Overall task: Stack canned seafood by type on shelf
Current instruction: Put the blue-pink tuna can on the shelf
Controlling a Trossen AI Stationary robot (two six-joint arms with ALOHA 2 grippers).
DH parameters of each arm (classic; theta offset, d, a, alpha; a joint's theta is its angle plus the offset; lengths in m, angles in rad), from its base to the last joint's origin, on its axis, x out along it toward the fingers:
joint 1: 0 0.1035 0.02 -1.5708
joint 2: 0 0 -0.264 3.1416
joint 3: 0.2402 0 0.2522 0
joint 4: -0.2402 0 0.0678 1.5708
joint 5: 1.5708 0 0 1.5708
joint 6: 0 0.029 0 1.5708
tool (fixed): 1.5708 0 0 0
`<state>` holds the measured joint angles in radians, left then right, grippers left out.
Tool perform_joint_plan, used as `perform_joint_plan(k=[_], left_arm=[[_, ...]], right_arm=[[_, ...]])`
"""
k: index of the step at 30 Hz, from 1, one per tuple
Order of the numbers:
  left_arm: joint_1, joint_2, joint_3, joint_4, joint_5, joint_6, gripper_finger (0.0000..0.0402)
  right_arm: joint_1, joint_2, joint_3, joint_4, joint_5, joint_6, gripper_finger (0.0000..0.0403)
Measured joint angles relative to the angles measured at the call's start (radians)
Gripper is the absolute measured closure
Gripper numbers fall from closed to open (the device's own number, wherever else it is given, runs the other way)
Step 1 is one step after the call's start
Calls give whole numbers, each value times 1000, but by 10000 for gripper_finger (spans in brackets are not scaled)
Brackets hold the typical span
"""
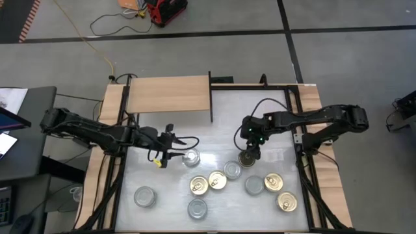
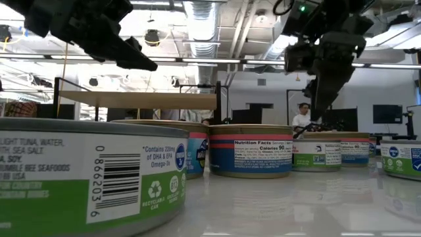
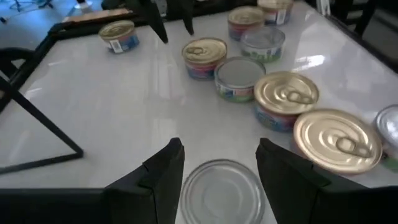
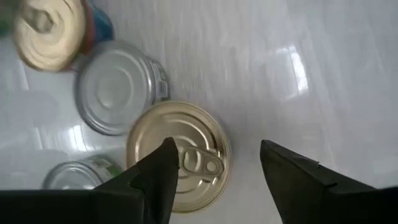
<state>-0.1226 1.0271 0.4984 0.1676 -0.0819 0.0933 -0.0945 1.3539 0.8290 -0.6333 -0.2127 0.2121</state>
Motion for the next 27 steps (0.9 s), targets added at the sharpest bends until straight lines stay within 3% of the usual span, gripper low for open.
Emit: perform_joint_plan(k=[3, 8, 15, 27], left_arm=[[-8, 0, -53, 97, -5, -48, 211], [-13, 0, -89, 120, -68, -104, 211], [-13, 0, -95, 137, -115, -100, 211], [-13, 0, -95, 135, -133, -62, 211]], right_arm=[[10, 50, 0, 19, 0, -28, 182], [-17, 101, 0, 7, -4, -80, 210], [-84, 139, 0, -5, -96, -142, 259], [-198, 196, 4, -5, -128, -153, 387]])
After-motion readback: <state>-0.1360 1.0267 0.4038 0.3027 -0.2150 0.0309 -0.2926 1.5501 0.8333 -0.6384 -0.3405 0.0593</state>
